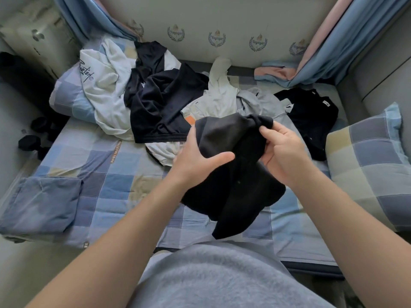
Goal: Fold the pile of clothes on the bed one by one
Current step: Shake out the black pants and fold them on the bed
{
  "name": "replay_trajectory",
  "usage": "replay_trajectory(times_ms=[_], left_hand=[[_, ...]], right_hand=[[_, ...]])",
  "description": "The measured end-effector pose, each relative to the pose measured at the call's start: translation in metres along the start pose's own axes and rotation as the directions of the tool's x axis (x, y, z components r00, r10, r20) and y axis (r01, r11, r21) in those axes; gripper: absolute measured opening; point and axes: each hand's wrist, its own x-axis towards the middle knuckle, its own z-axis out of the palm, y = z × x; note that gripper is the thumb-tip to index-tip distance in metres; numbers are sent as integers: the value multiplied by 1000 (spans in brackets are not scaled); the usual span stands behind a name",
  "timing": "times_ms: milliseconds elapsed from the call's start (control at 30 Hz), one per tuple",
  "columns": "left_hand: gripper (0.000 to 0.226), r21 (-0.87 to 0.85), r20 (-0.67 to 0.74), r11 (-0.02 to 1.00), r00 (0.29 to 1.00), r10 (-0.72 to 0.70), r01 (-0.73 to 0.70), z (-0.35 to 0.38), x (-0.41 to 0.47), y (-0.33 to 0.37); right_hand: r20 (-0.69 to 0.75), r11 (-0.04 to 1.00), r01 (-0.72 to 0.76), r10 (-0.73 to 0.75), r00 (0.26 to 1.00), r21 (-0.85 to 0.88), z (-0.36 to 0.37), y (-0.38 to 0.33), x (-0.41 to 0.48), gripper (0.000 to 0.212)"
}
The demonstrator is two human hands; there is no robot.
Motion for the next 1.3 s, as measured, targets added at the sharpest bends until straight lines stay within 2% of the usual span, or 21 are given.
replay_trajectory(times_ms=[67, 100, 167, 200, 267, 367, 400, 467, 533, 567, 600, 667, 700, 767, 833, 867, 967, 1100, 1167, 1233, 1300], left_hand=[[128, 35, 65, 998, 996, 56, -58, 12, -1, 2], [105, 56, 92, 995, 992, 83, -89, 16, 2, 3], [21, 60, 71, 986, 986, 152, -156, 16, 12, 4], [6, 30, 65, 983, 982, 176, -178, 11, 17, 5], [17, -17, 130, 985, 976, 174, -173, -5, 24, 11], [20, -89, 206, 975, 954, 216, -202, -29, 29, 26], [15, -137, 173, 969, 958, 227, -205, -35, 31, 30], [20, -231, 28, 952, 977, 210, -198, -45, 32, 37], [21, -291, -44, 941, 985, 166, -172, -53, 33, 41], [21, -308, -45, 938, 988, 149, -156, -55, 31, 43], [20, -326, -34, 936, 991, 131, -135, -56, 29, 44], [19, -352, -27, 932, 997, 76, -81, -51, 24, 49], [19, -362, -37, 931, 998, 41, -52, -46, 22, 52], [19, -374, -50, 927, 999, 2, -20, -35, 17, 60], [20, -377, -41, 926, 999, -13, -3, -29, 14, 69], [21, -384, -28, 923, 999, -24, 12, -29, 13, 73], [25, -393, -10, 916, 996, -92, 81, -40, 14, 80], [34, -519, 42, 821, 966, -253, 238, -50, 13, 77], [35, -579, 124, 753, 946, -299, 314, -51, 11, 76], [36, -610, 173, 713, 937, -304, 345, -50, 10, 76], [43, -611, 156, 712, 935, -319, 345, -48, 11, 78]], right_hand=[[9, 999, -10, 9, 1000, 38, -2, -2, -2, 28], [-11, 999, -15, 15, 1000, 36, -4, -1, -1, 28], [-75, 1000, -11, 10, 997, -17, -9, -2, 4, 26], [-101, 998, -4, -2, 995, -65, -11, -3, 6, 24], [-83, 972, 18, -39, 996, -233, -22, -8, 9, 17], [-3, 782, -7, 7, 1000, -623, -44, -10, 11, 47], [8, 681, -11, 24, 1000, -732, -51, -8, 11, 46], [56, 513, 58, -20, 998, -856, -62, -4, 12, 28], [35, 404, 79, -115, 993, -911, -74, -2, 11, 29], [11, 394, 65, -140, 990, -917, -76, -2, 8, 30], [12, 409, 69, -139, 990, -910, -75, -1, 5, 27], [63, 532, 63, -19, 998, -844, -64, 8, -4, 9], [96, 598, 41, 61, 993, -800, -53, 16, -9, 18], [163, 654, 21, 158, 974, -756, -27, 38, -15, 63], [175, 661, 23, 164, 971, -750, -3, 59, -14, 98], [162, 662, 29, 140, 977, -749, 6, 66, -10, 104], [129, 685, 11, 121, 984, -729, 17, 71, -2, 94], [204, 638, 106, 82, 976, -763, 17, 73, -1, 36], [264, 672, 116, 122, 957, -731, 17, 74, -4, 21], [327, 728, 22, 281, 903, -685, 16, 75, -11, 42], [327, 718, -50, 376, 867, -694, 17, 77, -17, 61]])
